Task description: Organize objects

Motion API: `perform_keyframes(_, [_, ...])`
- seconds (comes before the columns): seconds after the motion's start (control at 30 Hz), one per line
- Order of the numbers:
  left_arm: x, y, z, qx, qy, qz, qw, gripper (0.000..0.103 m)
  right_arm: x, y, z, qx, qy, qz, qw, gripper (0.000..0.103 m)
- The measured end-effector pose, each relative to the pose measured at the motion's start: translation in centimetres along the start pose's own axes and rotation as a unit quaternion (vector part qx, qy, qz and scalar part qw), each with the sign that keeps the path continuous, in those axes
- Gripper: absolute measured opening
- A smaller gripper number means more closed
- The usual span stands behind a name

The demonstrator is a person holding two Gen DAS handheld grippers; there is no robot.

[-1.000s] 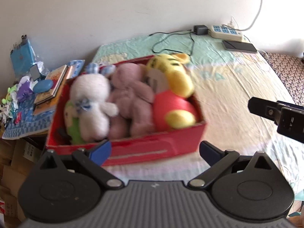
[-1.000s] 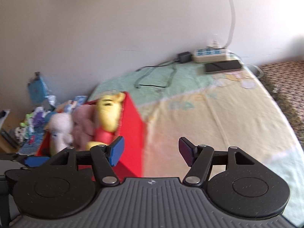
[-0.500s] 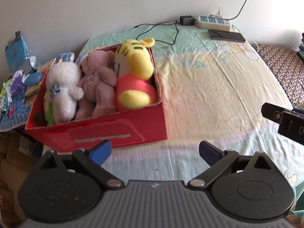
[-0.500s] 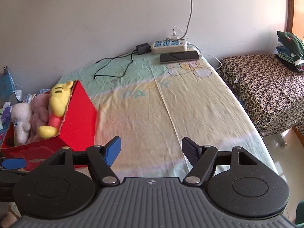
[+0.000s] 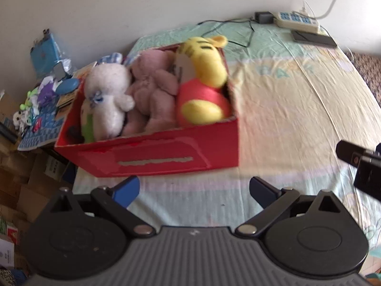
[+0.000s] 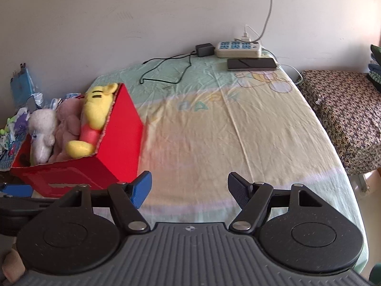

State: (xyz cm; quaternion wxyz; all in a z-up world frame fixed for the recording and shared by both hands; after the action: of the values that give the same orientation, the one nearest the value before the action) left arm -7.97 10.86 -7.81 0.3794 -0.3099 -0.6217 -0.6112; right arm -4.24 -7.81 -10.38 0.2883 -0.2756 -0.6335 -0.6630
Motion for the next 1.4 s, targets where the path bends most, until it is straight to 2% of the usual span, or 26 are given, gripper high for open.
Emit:
perform_keyframes(0.33, [0.9, 1.9, 5.9, 0.034, 0.014, -0.019, 0.9992, 0.099, 0.9, 2.4, 6.2, 0.018, 0.029, -0.011, 0.999, 0.073])
perform_keyframes(0.8, [0.6, 4.0, 15.2, 0.032, 0.009, -0.015, 0.9993, 0.099, 1.3, 4.2, 15.1, 0.015, 0.019, -0.02, 1.0, 0.075])
perform_keyframes(1.07, [-0.3, 4.5, 18.5, 0.02, -0.004, -0.011, 0.9997, 0.1, 1.0, 4.0, 17.8, 0.001, -0.005, -0.015, 1.0, 0.077])
perform_keyframes(1.4, [-1.2, 4.5, 20.2, 0.003, -0.021, -0.006, 0.9997, 0.1, 0.8, 4.0, 19.2, -0.012, -0.028, -0.017, 0.999, 0.08])
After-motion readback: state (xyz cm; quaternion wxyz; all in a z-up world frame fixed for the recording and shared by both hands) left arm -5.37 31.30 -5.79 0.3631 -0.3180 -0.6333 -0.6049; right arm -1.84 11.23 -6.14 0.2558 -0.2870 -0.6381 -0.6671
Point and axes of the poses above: each gripper's, at about its wrist camera, not at the fingertips, and x roughly against the way its jaws point, z to its left, y to its top, the point moved 6 cm from there along -x, roughly the way its jaws point, and after that the axes turned 12 degrees about -y, right-handed, at the moved point
